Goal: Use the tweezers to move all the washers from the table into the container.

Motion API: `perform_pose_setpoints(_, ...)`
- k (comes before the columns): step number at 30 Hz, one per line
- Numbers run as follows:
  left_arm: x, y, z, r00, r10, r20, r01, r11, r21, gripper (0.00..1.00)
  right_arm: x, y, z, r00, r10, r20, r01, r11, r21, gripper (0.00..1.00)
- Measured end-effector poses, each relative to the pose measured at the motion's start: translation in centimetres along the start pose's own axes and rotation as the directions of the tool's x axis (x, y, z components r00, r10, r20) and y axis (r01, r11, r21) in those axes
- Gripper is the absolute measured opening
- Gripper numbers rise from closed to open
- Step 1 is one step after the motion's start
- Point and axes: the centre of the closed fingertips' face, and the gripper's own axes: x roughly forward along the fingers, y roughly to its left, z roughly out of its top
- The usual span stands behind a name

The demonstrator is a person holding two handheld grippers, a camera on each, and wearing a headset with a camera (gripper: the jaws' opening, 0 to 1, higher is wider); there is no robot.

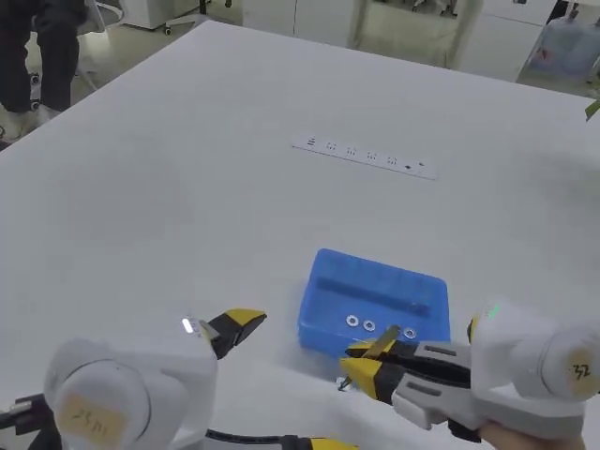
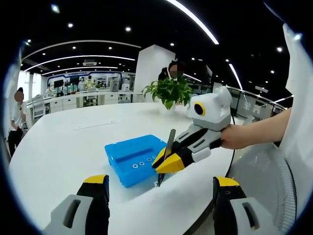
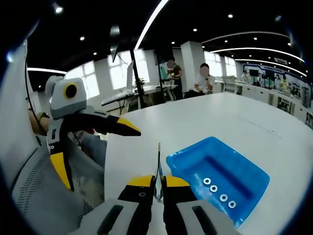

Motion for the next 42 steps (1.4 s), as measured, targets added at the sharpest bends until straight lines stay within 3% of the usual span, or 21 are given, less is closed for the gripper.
perform_pose_setpoints(9,0.0,0.0,0.0,1.0000,0.001,0.002,-0.001,1.000,0.000,0.89,-0.2,-1.4,3.5,0.9961,-0.016,0.087,0.015,1.000,0.008,0.03)
perform_pose_setpoints(17,-0.1,0.0,0.0,1.0000,0.001,0.004,-0.001,1.000,-0.002,0.89,1.0,-5.1,4.8,0.9899,-0.092,0.108,0.085,0.994,0.067,0.03)
perform_pose_setpoints(23,-0.1,0.1,0.0,1.0000,0.006,0.003,-0.006,1.000,-0.002,0.89,2.7,-7.5,3.9,0.9886,-0.133,0.072,0.122,0.983,0.134,0.03)
perform_pose_setpoints(29,-0.1,0.3,0.0,1.0000,0.009,0.002,-0.009,1.000,-0.008,0.89,4.4,-8.8,2.4,0.9923,-0.123,0.016,0.119,0.981,0.154,0.03)
perform_pose_setpoints(37,-0.1,0.3,-0.1,0.9999,0.010,-0.004,-0.010,1.000,-0.014,0.88,5.1,-9.1,0.7,0.9935,-0.106,-0.040,0.111,0.985,0.131,0.03)
perform_pose_setpoints(42,0.0,0.2,-0.3,0.9999,0.005,-0.012,-0.005,1.000,-0.013,0.88,5.0,-9.2,0.6,0.9936,-0.105,-0.041,0.109,0.988,0.107,0.03)
